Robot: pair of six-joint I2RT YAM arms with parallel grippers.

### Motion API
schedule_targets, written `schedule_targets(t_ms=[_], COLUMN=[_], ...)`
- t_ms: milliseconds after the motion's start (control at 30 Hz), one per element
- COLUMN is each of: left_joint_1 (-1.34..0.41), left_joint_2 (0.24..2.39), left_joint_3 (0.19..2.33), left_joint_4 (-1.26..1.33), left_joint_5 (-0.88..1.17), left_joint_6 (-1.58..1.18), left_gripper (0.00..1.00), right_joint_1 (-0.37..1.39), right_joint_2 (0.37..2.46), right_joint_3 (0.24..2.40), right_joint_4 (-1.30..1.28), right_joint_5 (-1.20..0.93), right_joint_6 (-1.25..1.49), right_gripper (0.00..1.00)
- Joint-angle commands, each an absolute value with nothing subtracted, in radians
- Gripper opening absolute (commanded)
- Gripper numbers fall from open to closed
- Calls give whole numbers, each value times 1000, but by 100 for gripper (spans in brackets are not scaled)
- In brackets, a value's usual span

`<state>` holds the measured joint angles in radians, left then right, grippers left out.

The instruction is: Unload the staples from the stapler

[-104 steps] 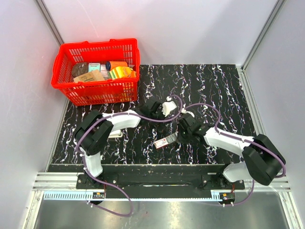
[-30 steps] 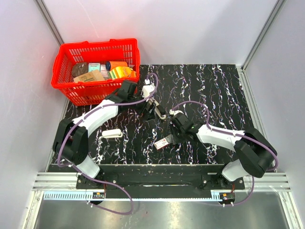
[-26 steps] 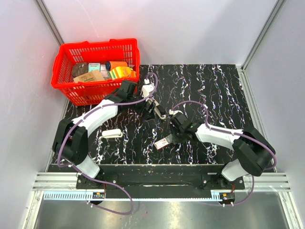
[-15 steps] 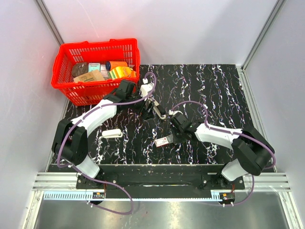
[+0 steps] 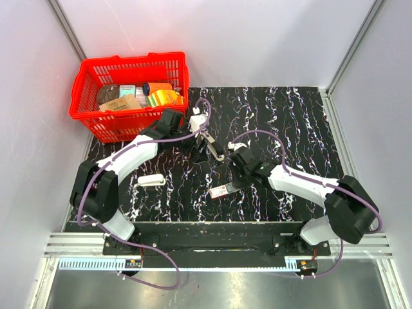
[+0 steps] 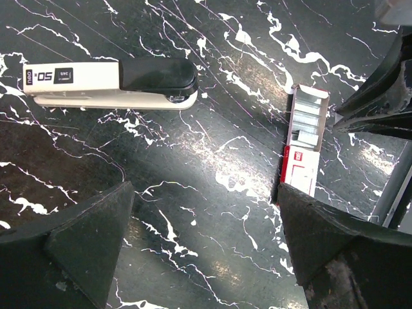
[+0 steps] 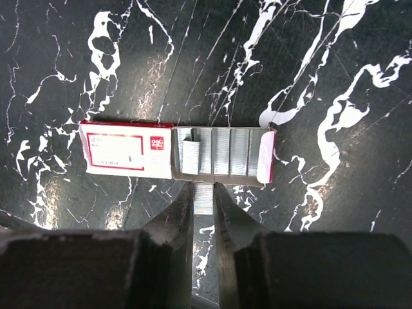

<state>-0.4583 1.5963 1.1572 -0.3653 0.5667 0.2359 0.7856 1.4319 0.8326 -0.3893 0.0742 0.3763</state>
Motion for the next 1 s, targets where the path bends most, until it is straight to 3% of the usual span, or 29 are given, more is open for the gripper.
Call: schedule_targets(t_ms=[0,533,967], left_joint_1=[-454,-454,-454], left_joint_2=[1563,1546,1543], left_joint_3=[1144,1123,1117], left_joint_4=[-330,-319,-313], left_joint_5=[594,595,594], left_joint_6=[241,244,241], left_gripper=[99,99,99], right_joint_1=[796,795,796], right_joint_2=[1436,1548,1569], right_joint_3=[876,907,913], right_joint_4=[-387,-356,-344], right_joint_5=[129,160,153], right_joint_6=[345,302,299], right_gripper=[15,15,21])
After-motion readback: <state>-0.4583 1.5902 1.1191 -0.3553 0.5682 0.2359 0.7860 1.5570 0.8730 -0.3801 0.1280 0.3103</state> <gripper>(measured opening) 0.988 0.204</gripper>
